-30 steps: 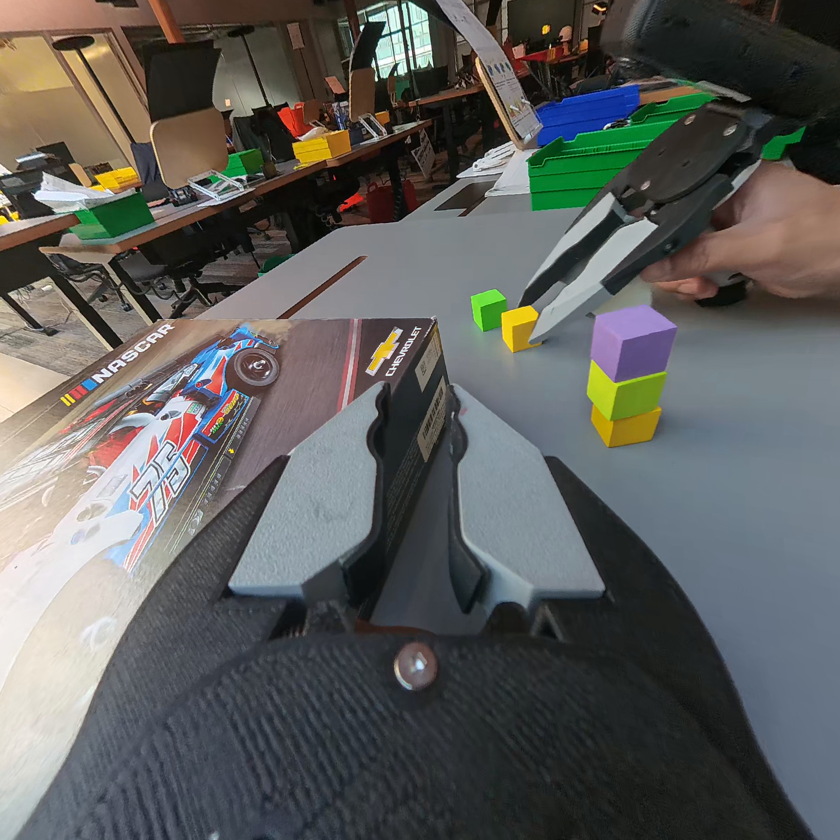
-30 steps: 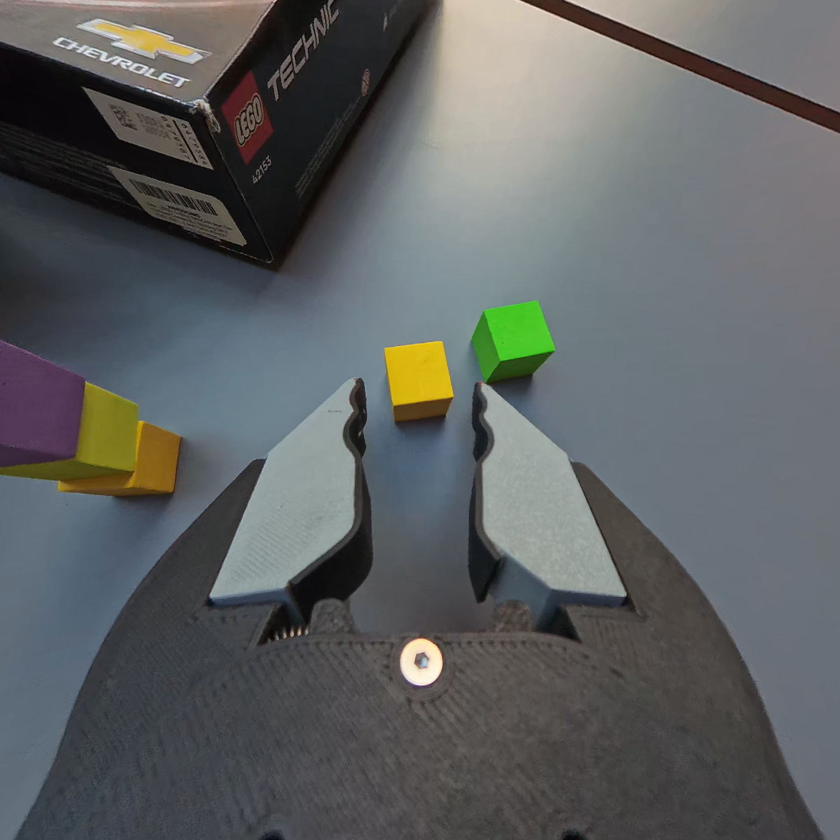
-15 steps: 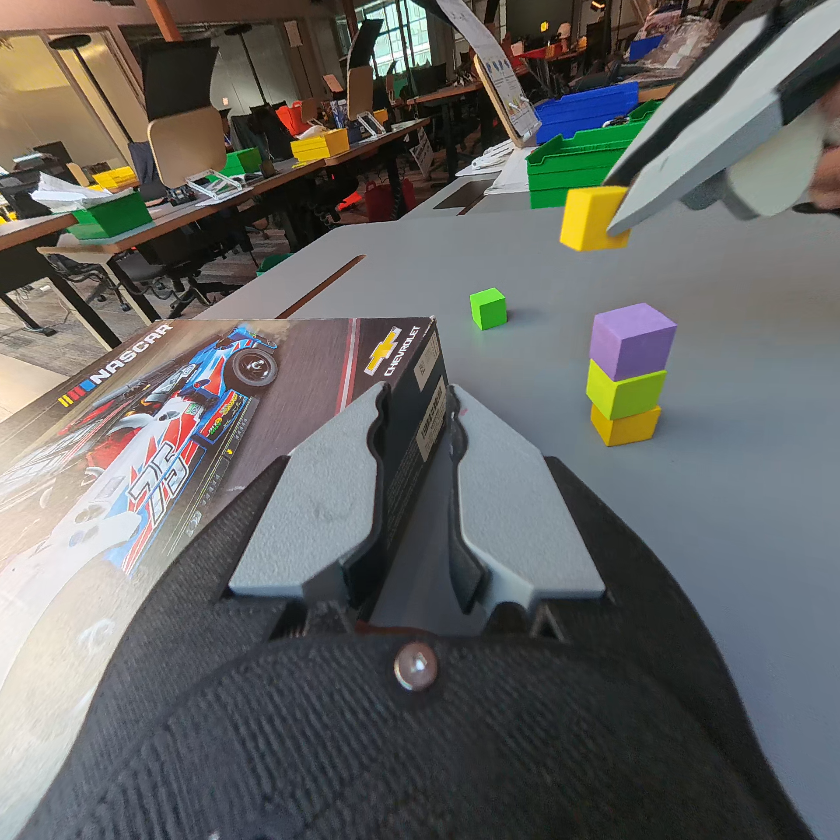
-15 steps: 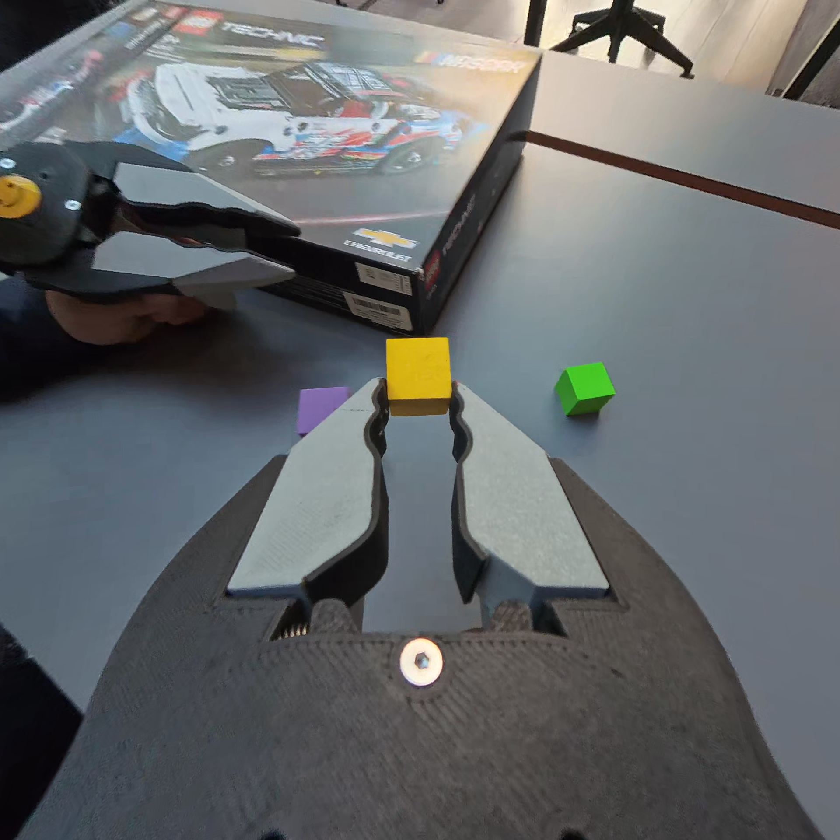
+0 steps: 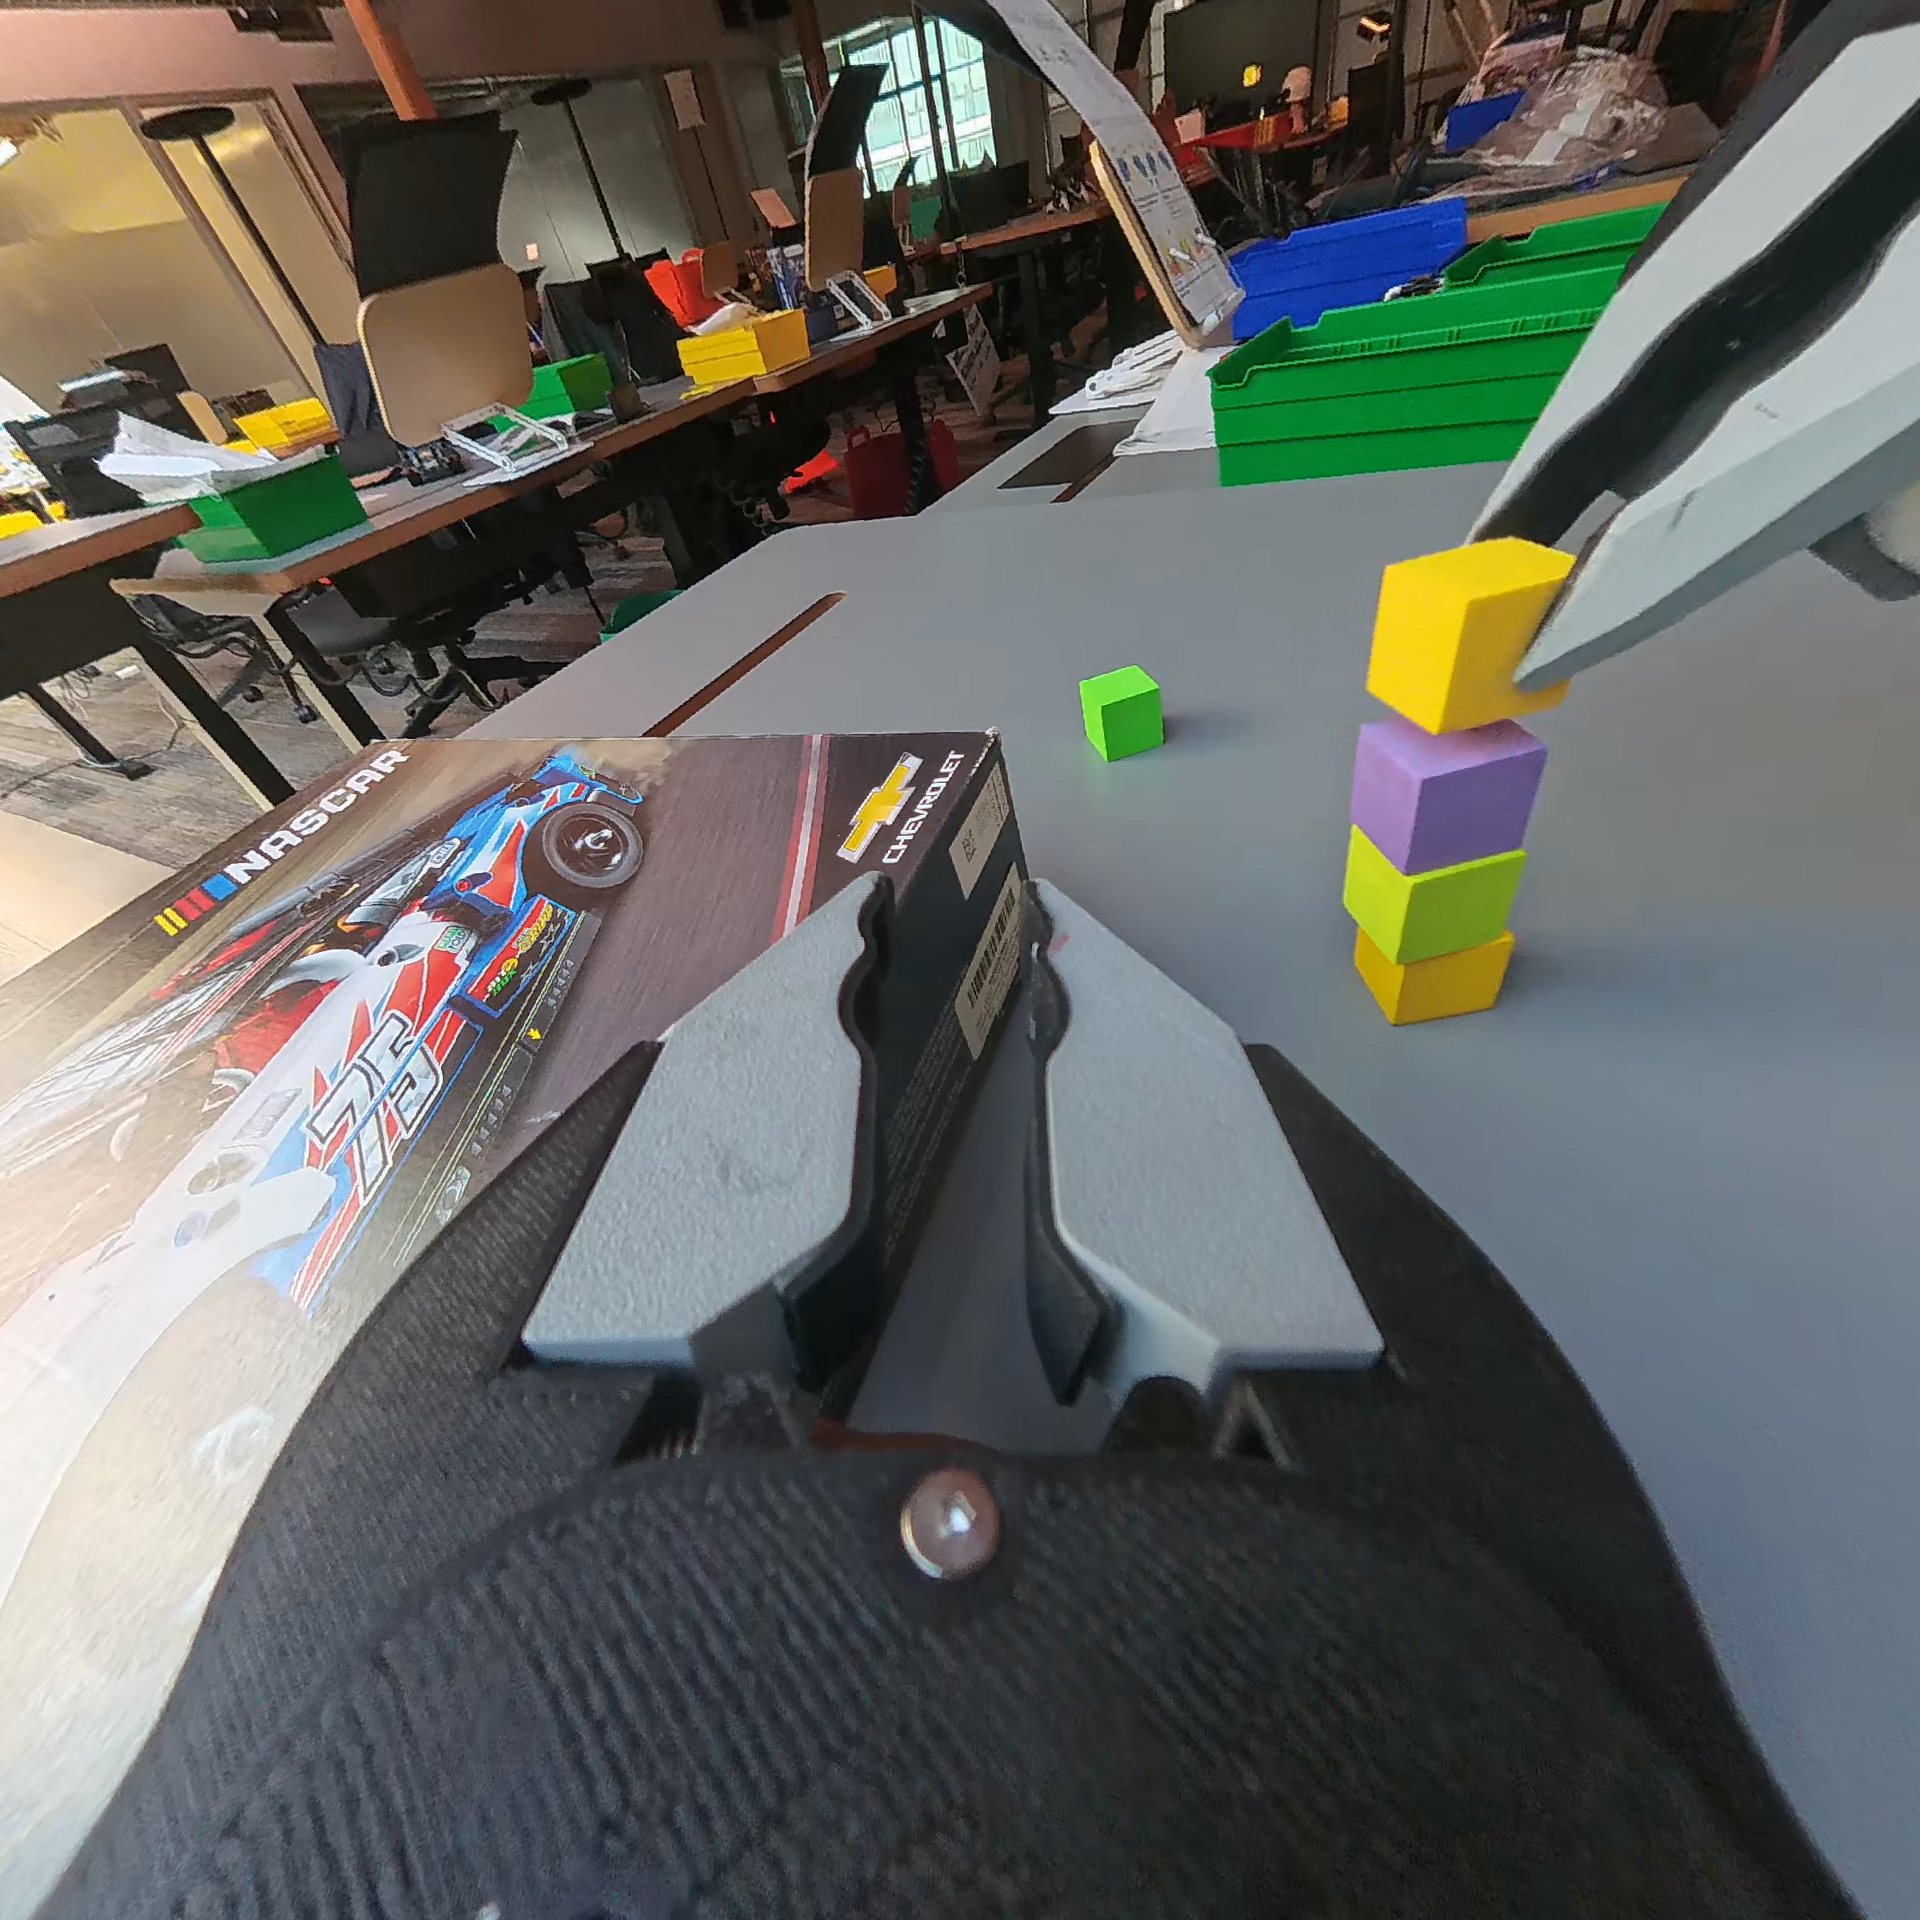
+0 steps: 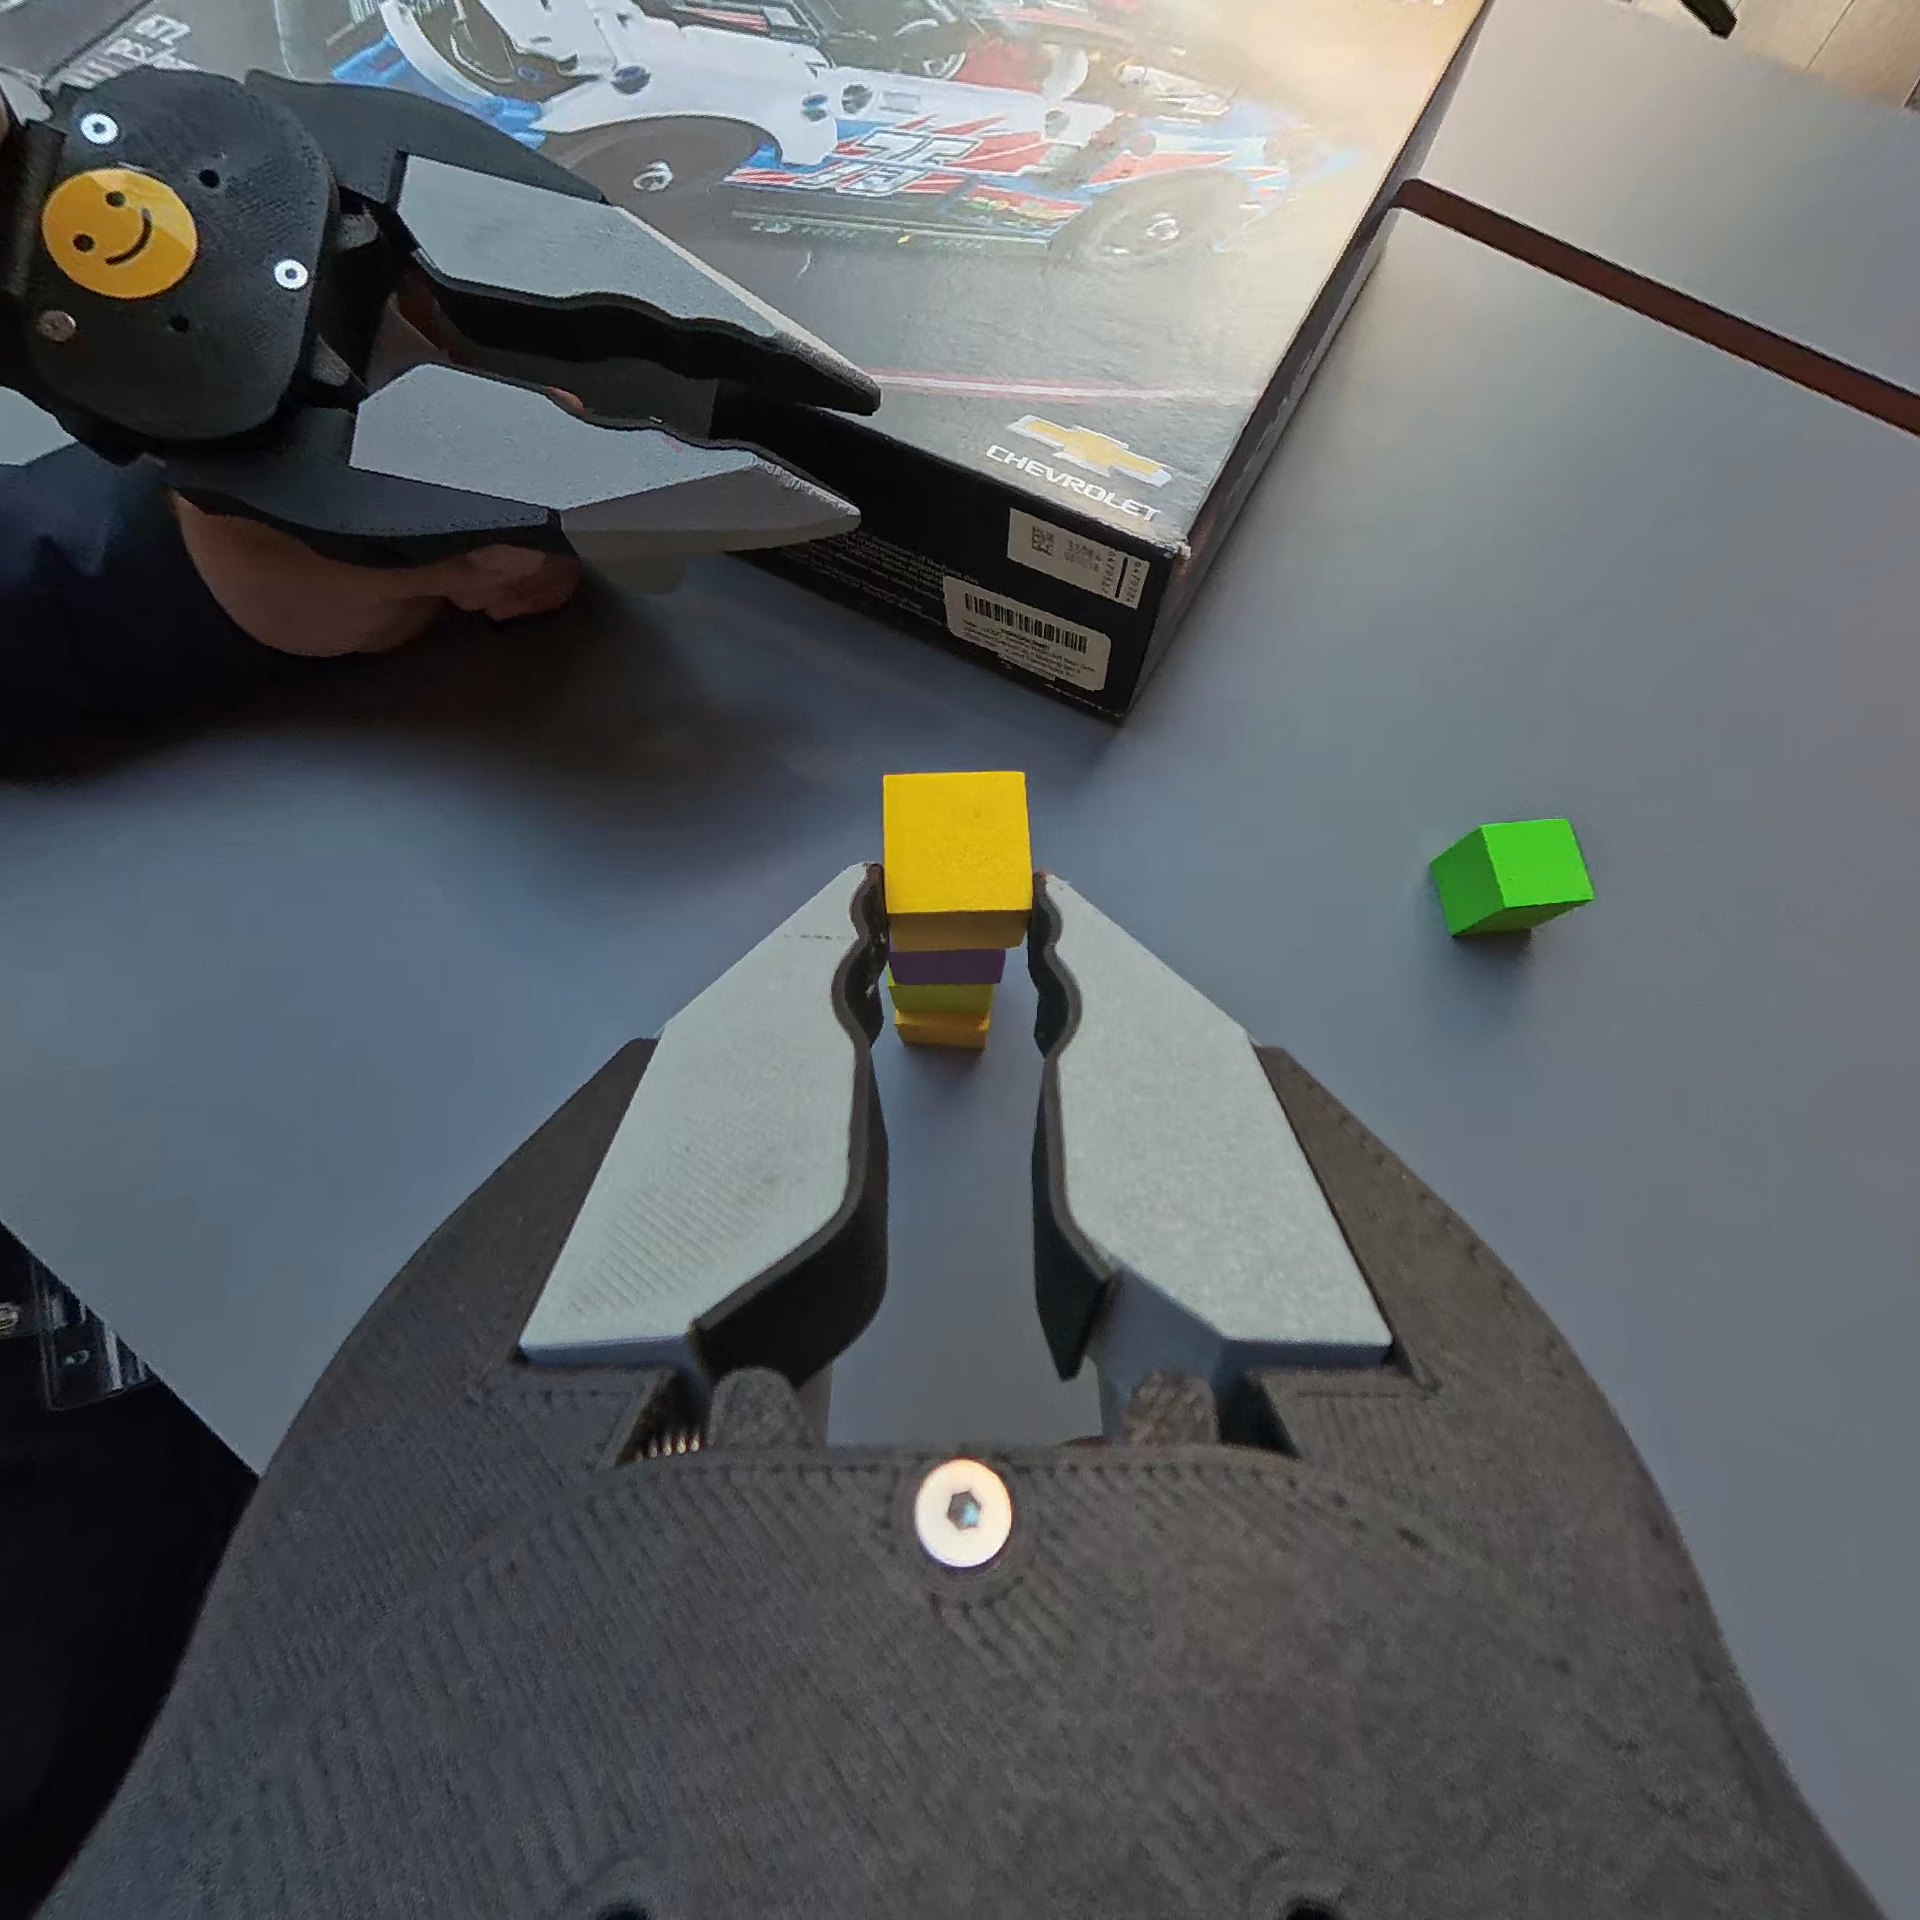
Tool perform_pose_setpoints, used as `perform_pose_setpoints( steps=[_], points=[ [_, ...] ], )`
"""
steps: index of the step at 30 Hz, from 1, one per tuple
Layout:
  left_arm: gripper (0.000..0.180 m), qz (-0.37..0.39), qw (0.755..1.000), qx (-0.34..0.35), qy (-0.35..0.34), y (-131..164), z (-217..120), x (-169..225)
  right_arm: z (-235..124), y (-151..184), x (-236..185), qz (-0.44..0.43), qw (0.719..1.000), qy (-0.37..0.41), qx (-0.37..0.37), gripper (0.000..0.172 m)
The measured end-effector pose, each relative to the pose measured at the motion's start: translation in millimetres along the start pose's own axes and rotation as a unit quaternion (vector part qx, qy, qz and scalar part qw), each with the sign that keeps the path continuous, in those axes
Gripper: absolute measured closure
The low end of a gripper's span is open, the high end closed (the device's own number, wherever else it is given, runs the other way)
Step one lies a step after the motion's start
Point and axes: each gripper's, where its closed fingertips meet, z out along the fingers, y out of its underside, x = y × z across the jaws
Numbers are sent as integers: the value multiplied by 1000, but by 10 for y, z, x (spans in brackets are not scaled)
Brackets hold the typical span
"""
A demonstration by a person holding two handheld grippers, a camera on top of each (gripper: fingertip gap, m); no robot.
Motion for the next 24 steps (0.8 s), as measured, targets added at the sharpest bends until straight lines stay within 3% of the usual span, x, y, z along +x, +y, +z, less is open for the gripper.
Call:
perform_pose_setpoints(
  steps=[3,9,13,15,18,24],
  points=[
    [158,-2,1000,0,0,0,0,-4,37,33,0,-7,1000,6,-9,147],
    [158,-6,1000,0,2,2,2,-6,38,37,-8,-2,1000,-10,0,129],
    [158,-6,1000,-1,2,2,2,-7,-190,-195,186,23,996,-17,80,131],
    [158,-6,1000,-1,3,4,4,-6,-235,-235,490,43,993,7,112,133],
    [158,-7,1000,-2,3,6,5,-6,-36,-20,1002,75,992,46,91,126],
    [158,-8,1000,-3,5,10,8,-2,548,348,1422,39,996,85,-4,119]
  ],
)
